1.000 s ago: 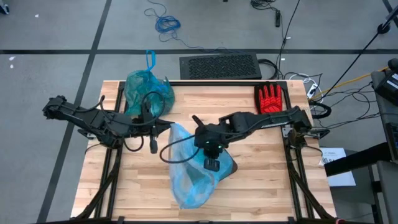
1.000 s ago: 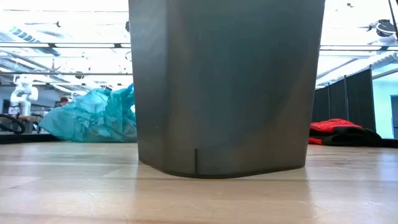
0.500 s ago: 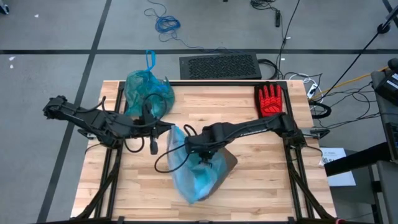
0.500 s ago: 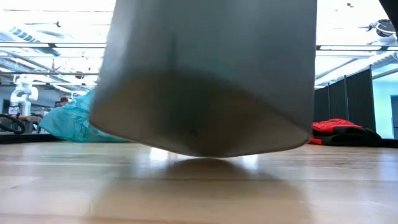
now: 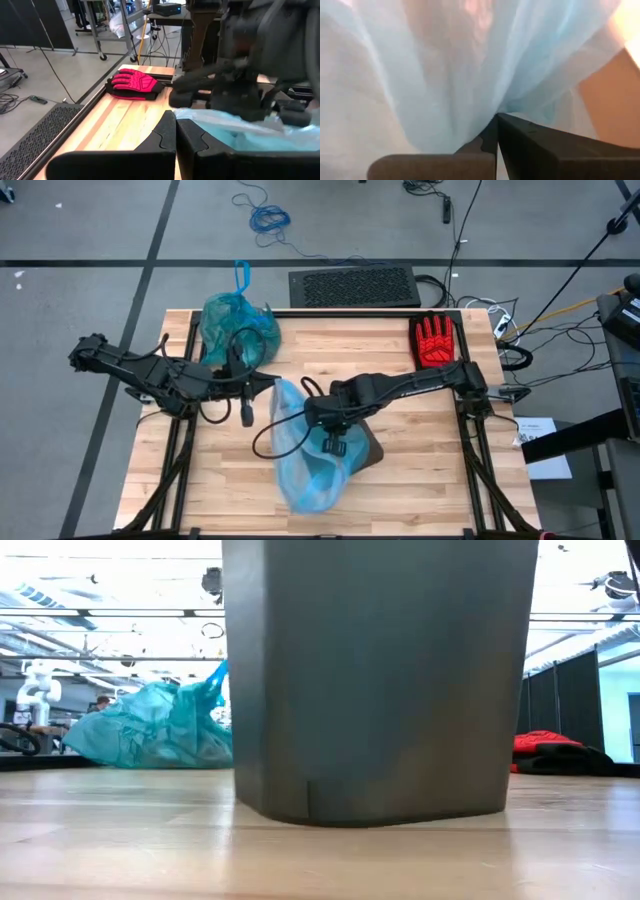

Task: Place trash/remove bag and relplace
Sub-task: Insert the blue trash bag into the trash bin

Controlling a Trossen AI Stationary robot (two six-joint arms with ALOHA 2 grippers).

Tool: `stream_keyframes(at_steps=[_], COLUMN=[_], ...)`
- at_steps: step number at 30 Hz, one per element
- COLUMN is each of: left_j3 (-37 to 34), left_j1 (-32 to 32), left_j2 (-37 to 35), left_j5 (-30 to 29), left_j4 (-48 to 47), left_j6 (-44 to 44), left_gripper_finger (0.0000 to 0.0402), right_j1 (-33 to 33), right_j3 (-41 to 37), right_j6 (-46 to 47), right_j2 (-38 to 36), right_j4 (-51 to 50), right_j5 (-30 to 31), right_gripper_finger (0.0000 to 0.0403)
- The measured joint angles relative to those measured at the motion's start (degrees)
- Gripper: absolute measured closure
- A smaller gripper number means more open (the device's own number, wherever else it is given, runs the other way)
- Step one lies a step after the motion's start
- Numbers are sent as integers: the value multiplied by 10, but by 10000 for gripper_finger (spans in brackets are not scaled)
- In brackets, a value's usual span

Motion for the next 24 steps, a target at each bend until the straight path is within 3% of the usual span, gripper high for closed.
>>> stream_keyframes(at_steps=[8, 12, 17, 24], left_j3=[0, 0, 0, 0], left_j1=[0, 0, 0, 0], left_j2=[0, 0, 0, 0], left_j5=[0, 0, 0, 1], left_j4=[-1, -1, -2, -4], left_j6=[0, 0, 0, 0], left_gripper_finger=[401, 401, 401, 401], right_j1=[22, 31, 34, 35], right_j3=[55, 102, 106, 106], right_j6=[33, 68, 107, 82], right_j2=[-20, -24, -17, 16], right_j4=[-9, 1, 8, -8], right_j5=[-12, -68, -124, -106], right_gripper_finger=[403, 403, 403, 403])
